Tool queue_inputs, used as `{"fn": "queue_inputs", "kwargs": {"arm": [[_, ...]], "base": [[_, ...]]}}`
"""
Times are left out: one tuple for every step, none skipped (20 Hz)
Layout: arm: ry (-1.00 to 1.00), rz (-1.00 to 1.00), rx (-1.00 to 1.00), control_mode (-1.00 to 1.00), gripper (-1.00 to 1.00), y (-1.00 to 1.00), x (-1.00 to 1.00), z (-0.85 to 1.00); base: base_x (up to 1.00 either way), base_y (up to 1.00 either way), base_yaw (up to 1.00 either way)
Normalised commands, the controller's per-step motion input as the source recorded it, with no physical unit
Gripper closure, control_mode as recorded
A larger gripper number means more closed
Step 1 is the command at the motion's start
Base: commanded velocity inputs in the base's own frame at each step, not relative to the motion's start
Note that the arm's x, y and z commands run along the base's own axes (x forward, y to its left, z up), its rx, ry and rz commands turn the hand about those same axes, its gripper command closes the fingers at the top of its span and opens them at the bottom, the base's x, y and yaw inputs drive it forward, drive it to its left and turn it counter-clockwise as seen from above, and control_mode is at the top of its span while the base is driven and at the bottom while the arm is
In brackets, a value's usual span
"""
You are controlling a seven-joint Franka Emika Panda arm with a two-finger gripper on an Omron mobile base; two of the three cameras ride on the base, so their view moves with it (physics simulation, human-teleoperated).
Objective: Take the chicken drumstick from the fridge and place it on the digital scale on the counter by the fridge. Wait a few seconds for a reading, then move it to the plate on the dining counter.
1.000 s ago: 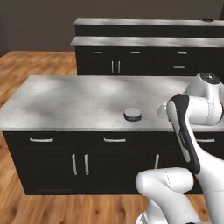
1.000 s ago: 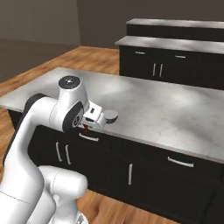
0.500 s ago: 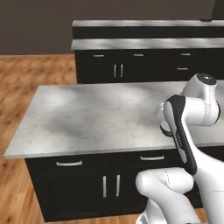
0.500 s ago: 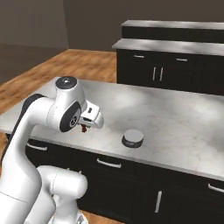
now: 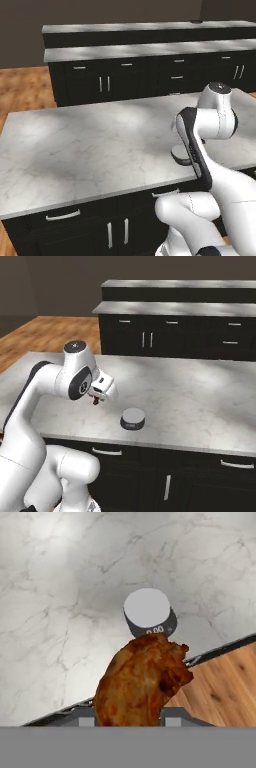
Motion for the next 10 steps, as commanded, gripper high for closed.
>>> {"fn": "queue_inputs", "kwargs": {"arm": [[0.20, -0.27, 0.00, -1.00, 1.00, 0.00, 0.79, -0.27], [0.19, -0.19, 0.00, -1.00, 1.00, 0.00, 0.89, -0.34], [0.20, -0.12, 0.00, -1.00, 1.00, 0.00, 0.96, -0.45], [0.22, -0.07, 0.00, -1.00, 1.00, 0.00, 1.00, -0.57], [0.21, -0.04, 0.00, -1.00, 1.00, -0.10, 1.00, -0.61], [0.18, -0.01, 0.00, -1.00, 1.00, -0.21, 1.00, -0.66], [0.15, 0.00, 0.00, -1.00, 1.00, -0.36, 0.80, -0.76], [0.13, 0.00, 0.00, -1.00, 1.00, -0.37, 0.77, -0.76], [0.11, 0.00, 0.00, -1.00, 1.00, -0.39, 0.71, -0.81], [0.09, 0.00, 0.00, -1.00, 1.00, -0.42, 0.65, -0.84]], "base": [[0.00, 0.00, 0.00], [0.00, 0.00, 0.00], [0.00, 0.00, 0.00], [0.00, 0.00, 0.00], [0.00, 0.00, 0.00], [0.00, 0.00, 0.00], [0.00, 0.00, 0.00], [0.00, 0.00, 0.00], [0.00, 0.00, 0.00], [0.00, 0.00, 0.00]]}}
